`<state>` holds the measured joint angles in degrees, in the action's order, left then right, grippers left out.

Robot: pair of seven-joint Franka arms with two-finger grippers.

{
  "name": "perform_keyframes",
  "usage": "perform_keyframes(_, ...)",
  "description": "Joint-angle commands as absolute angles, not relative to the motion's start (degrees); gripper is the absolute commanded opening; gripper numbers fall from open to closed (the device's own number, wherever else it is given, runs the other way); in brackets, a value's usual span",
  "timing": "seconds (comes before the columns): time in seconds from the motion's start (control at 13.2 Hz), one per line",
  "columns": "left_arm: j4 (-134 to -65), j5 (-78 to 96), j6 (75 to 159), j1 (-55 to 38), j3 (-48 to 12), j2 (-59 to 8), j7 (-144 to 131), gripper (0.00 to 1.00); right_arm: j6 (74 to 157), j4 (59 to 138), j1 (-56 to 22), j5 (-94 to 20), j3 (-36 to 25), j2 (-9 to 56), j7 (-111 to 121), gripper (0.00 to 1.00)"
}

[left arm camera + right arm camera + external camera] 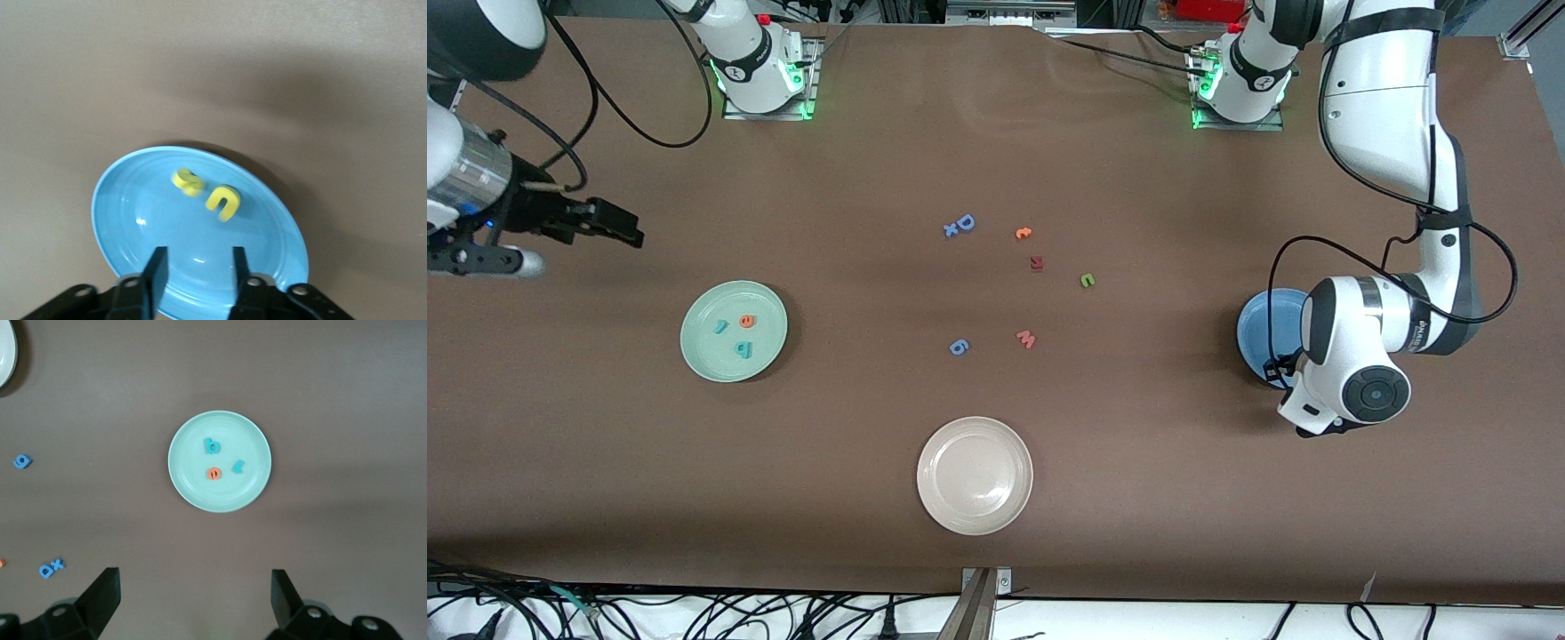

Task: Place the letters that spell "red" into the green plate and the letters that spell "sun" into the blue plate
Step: 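Move the left gripper over the green u letter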

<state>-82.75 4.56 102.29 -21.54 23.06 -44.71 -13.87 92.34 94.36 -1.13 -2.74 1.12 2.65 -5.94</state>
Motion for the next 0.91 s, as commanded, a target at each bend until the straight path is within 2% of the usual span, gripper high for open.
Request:
perform_keyframes(0.0,-82.6,2.7,101.6,-21.6,22.7,-43.9,-12.6,1.00,93.8,95.2,1.2,-1.8,3.5,0.8,-5.9,1.00)
perform_keyframes(0.23,-82.2,6.4,101.7,-21.8,22.2,-43.8,-13.6,1.00,94.2,96.2,1.0,-1.8,3.2,-1.2,-5.3,1.00)
perform_keyframes(0.46,-82.4,10.7,101.4,-22.5,20.8,-39.0,-17.7,1.00,94.1,101.4,0.1,-1.8,3.1,-5.8,-5.5,1.00)
perform_keyframes(0.84,-82.8,12.0,102.1,-24.0,10.7,-35.3,-37.0,1.00,94.2,101.5,-0.6,-2.1,1.1,-5.8,-5.2,1.00)
